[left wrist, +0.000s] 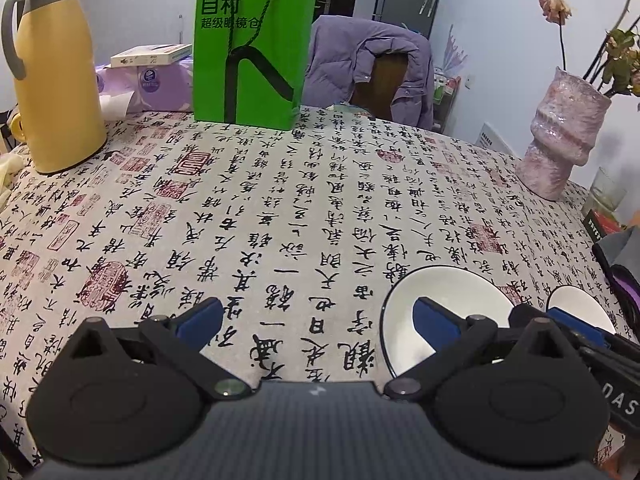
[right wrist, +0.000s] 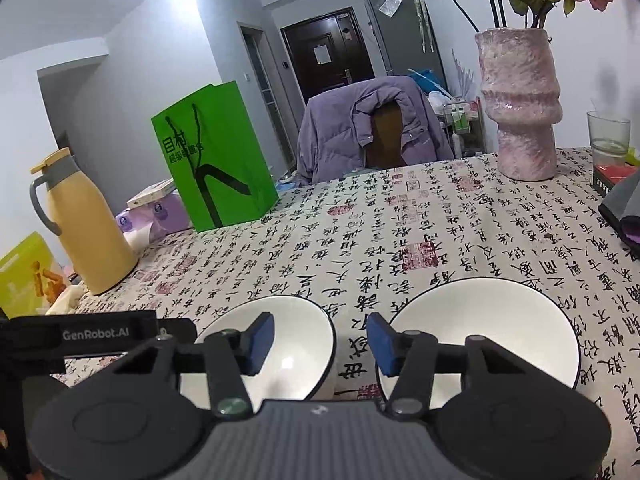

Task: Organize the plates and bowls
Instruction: 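Close both tools on the rim of one white bowl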

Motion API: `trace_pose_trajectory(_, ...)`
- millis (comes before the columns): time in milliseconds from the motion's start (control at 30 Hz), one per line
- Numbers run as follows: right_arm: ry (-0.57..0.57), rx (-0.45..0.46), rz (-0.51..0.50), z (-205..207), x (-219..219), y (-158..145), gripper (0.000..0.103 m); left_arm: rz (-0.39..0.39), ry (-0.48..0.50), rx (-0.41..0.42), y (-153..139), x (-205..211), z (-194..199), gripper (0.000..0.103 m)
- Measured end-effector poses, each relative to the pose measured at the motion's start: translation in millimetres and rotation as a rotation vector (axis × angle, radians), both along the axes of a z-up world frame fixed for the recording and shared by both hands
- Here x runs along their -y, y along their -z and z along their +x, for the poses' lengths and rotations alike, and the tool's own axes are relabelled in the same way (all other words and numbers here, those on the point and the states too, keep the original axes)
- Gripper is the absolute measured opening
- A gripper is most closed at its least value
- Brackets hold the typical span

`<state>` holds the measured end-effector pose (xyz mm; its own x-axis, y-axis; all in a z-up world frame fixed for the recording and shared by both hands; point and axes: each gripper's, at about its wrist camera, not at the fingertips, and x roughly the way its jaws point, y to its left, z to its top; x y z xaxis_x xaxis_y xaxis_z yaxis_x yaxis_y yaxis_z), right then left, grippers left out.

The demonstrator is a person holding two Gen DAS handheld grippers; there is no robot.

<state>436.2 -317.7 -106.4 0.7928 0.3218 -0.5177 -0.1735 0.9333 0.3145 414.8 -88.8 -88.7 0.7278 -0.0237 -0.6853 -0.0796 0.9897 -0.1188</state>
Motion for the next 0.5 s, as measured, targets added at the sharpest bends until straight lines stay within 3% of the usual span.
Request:
trace_pose_trajectory(233, -0.031, -0.046, 0.006, 4.9, -3.7, 6.8, 0.037, 0.027, 0.039, -0.004, 3.3, 13.0, -0.5, 0.102)
trace_pose_trajectory(367, -0.046, -0.065, -0.005, 6.0, -8.3, 11.1, 0.03, 0.042, 0.052, -0.03, 8.5, 18.7, 2.1, 0.09)
trace_pose_trajectory(500, -0.047, -0.061, -0.023, 5.3, -11.3, 11.6, 0.03, 0.033, 0.068, -0.073, 15.5, 21.3, 6.4, 0.073)
